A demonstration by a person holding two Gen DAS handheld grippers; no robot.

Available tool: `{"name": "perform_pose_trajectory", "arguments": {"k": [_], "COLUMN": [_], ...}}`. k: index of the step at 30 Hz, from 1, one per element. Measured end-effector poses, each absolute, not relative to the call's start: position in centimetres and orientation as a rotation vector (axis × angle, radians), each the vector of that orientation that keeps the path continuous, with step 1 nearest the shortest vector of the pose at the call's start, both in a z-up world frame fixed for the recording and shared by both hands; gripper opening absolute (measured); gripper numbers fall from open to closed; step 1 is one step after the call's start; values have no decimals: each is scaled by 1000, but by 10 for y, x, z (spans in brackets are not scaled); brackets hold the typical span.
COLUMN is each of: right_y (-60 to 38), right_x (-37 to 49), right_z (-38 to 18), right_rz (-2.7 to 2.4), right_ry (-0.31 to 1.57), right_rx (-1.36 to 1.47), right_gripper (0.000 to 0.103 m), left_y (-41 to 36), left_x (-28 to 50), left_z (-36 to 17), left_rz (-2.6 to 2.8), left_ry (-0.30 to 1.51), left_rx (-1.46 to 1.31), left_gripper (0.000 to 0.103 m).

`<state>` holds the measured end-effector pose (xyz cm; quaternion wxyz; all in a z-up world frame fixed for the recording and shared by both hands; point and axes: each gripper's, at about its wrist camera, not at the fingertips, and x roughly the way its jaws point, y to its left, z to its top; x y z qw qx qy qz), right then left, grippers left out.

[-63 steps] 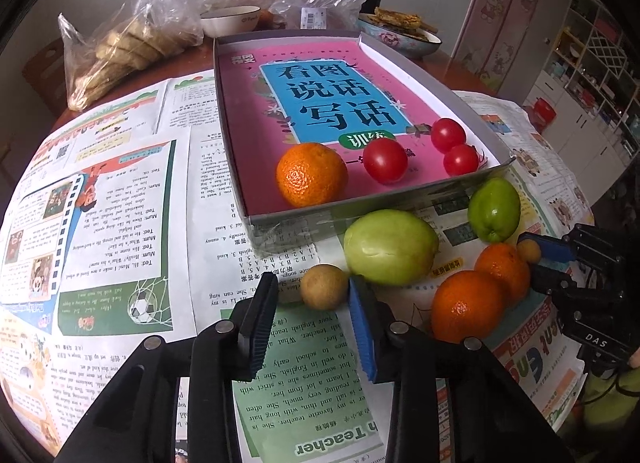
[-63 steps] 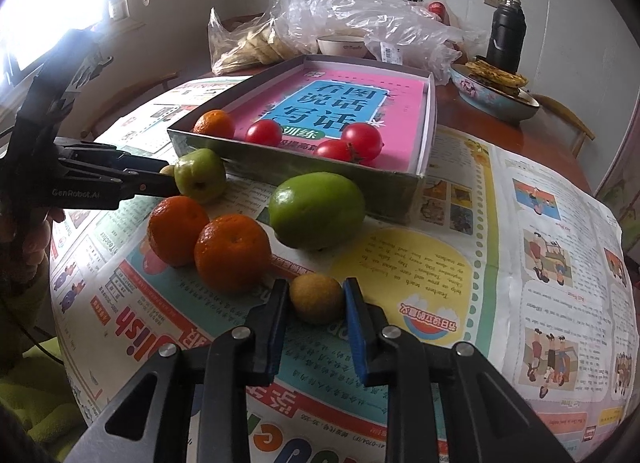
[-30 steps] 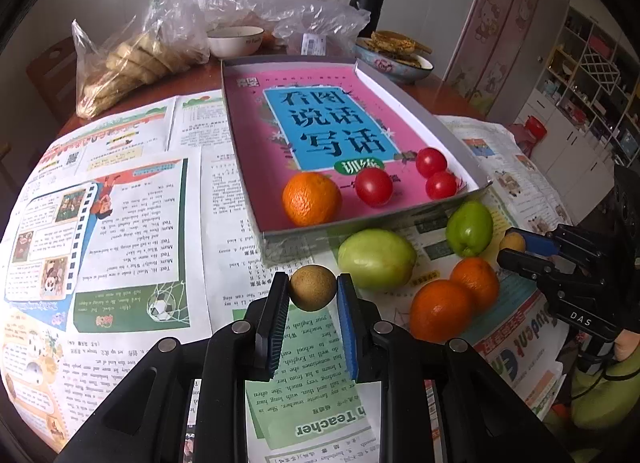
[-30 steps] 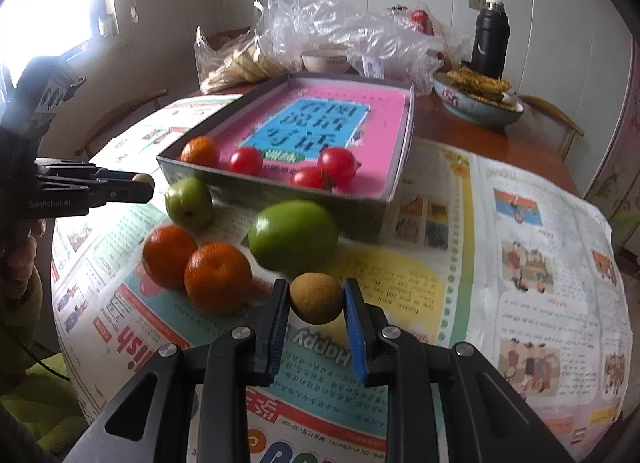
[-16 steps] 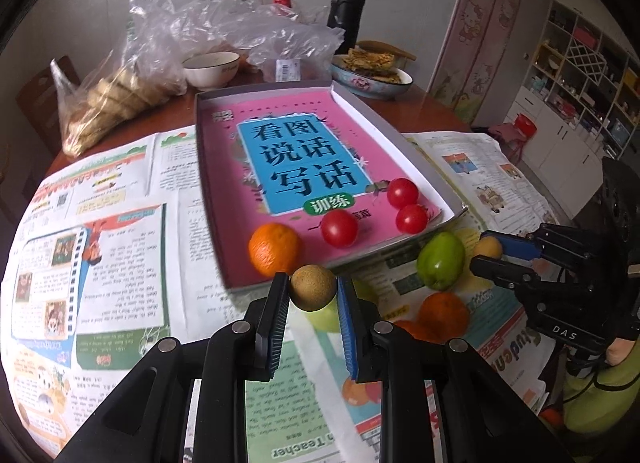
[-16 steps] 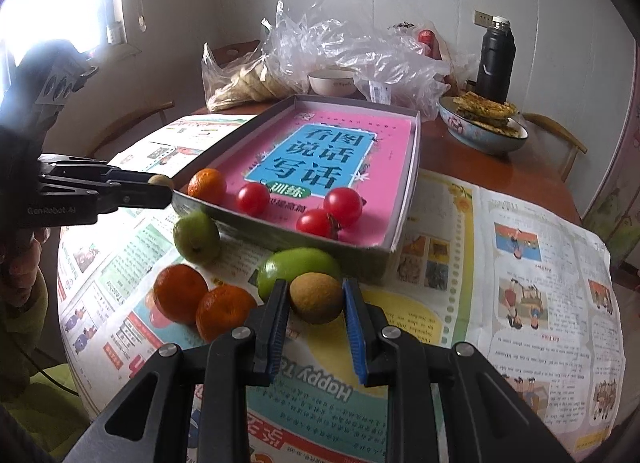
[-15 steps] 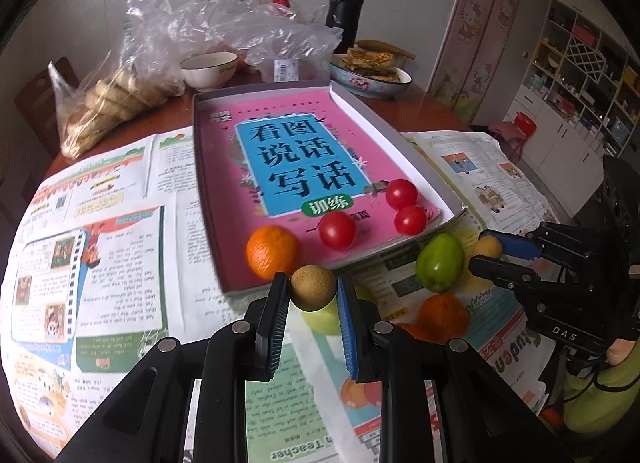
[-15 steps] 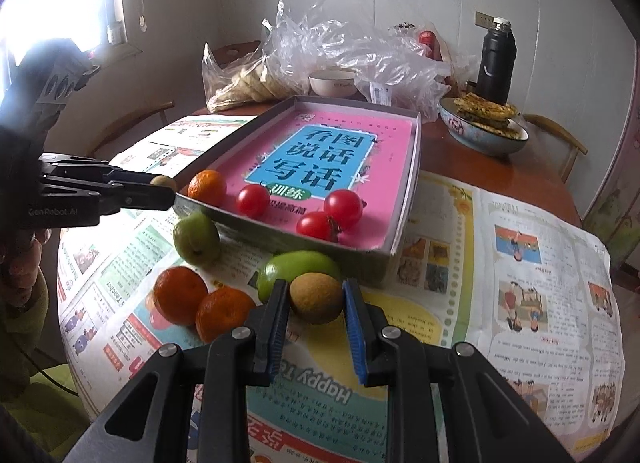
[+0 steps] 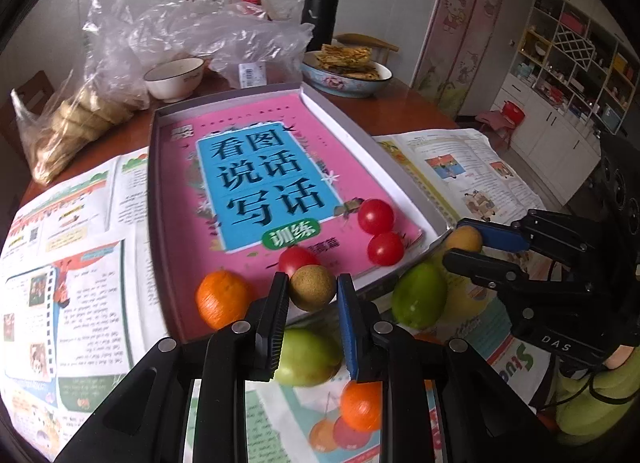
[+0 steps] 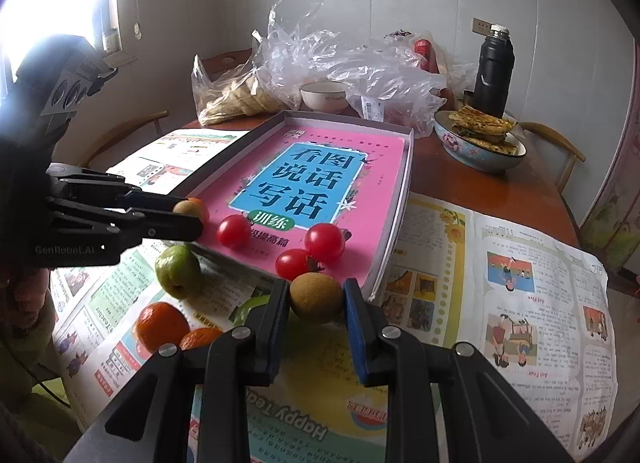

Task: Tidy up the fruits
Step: 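Carry both kiwis over the pink box with both grippers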

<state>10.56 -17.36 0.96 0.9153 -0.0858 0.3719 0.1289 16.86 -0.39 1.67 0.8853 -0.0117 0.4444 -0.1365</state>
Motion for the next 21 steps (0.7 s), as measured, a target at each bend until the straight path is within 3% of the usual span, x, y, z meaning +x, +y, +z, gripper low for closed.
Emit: {"name": "perform_pose_trajectory", "arguments": {"k": [21], "right_y": [-183], "right_x": [131], "right_z": [10], "right_rz": [260], "right_ry": [770], "right_rx": [-164], "right_gripper": [28], "left_y": [-37], "left_x": [204], "left_z": [3], "left_rz": [-347], "left_ry": [981], "left_rx": [-1], "left_gripper": [24]}}
